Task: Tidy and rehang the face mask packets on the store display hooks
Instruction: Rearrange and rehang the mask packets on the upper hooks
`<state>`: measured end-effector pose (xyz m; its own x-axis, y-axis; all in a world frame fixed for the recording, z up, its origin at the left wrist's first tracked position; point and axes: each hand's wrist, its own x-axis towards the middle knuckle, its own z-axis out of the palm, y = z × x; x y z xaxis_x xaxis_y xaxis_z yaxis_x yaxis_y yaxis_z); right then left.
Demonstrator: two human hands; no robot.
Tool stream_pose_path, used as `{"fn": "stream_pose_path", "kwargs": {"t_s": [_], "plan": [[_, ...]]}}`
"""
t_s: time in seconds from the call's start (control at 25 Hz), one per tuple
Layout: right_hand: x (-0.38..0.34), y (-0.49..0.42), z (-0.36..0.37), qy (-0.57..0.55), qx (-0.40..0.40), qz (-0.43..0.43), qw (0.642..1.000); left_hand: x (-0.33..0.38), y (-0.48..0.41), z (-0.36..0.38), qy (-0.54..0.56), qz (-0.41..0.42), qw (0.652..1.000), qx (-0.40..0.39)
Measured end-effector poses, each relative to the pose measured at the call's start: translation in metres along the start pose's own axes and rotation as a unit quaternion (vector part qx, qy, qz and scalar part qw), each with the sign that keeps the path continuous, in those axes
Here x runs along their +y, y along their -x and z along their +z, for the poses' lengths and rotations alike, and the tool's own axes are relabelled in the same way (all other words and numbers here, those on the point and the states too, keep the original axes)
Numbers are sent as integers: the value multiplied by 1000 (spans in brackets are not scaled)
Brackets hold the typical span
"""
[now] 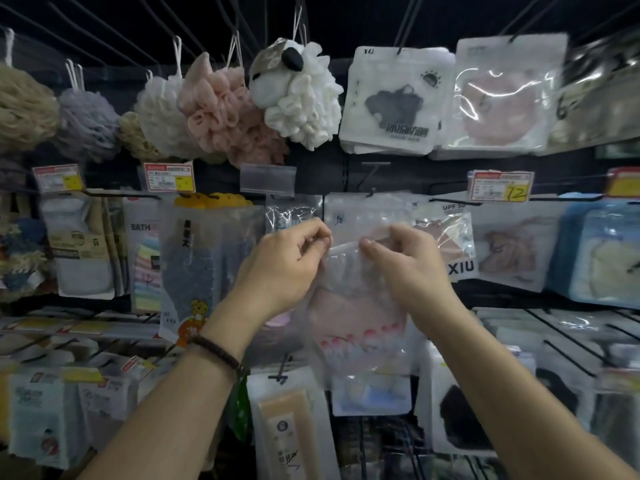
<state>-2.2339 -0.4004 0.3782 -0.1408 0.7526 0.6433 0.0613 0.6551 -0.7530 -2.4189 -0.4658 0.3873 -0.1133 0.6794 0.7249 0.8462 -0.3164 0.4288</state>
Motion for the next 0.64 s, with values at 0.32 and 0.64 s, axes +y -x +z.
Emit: {"fn": "stream_pose_path", "kwargs": {"t_s": [0.32, 0.64], "plan": [[1, -49, -23, -49, 80, 37, 995, 12, -64, 30, 269, -105, 956, 42], [0, -71, -30, -63, 98, 70, 991, 27, -93, 36, 210, -95, 972, 49]]}}
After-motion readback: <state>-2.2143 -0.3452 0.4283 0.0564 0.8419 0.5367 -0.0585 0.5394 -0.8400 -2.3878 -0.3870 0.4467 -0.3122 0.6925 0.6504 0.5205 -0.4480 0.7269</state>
